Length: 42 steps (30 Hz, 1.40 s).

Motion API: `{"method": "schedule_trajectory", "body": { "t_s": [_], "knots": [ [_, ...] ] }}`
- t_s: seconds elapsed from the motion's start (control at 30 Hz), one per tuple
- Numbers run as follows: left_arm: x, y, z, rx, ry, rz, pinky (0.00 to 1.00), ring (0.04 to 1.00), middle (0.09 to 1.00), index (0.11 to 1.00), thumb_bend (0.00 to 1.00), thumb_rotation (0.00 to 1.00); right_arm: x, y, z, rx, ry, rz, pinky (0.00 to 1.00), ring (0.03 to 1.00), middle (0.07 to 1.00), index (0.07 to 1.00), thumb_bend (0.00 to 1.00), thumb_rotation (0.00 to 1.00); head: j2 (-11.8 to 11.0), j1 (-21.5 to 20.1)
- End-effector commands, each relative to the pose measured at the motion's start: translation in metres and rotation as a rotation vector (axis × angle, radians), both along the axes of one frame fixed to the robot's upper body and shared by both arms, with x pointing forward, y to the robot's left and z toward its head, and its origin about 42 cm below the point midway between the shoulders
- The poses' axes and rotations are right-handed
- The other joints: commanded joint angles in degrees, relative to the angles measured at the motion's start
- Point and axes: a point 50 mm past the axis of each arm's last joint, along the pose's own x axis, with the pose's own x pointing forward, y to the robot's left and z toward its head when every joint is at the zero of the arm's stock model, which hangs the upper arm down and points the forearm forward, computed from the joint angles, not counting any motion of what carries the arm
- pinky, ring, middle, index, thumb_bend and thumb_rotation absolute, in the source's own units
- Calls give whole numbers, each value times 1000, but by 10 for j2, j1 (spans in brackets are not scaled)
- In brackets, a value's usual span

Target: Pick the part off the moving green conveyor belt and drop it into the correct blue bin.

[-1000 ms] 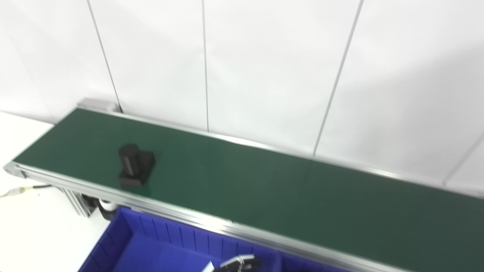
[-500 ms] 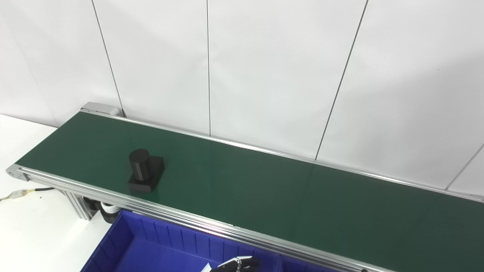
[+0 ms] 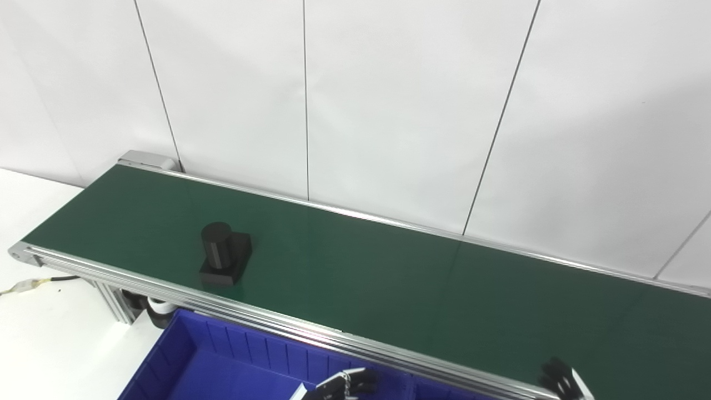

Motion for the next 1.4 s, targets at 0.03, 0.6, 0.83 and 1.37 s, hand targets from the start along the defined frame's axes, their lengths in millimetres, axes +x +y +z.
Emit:
{"method": "schedule_trajectory", "body": {
  "t_s": [0.03,0.6,0.83,1.37],
  "knots": [
    [1,-2,8,-43,-57,17,739,822,852,813,988,67,7,4,19,-10,-56,4,728,851,891,913,925,220,3,-2],
    [3,-3,9,-54,-61,31,733,813,855,836,994,84,54,24,52,-17,-82,52,761,869,908,920,893,283,6,-9],
    [2,-3,11,-55,-64,32,732,812,851,831,1000,85,71,37,66,-11,-83,58,756,860,889,908,904,273,7,-14],
    [7,-8,7,-98,-55,13,741,810,848,824,993,51,103,54,79,-1,-71,95,816,852,869,900,863,222,-1,-17]
  ]
}}
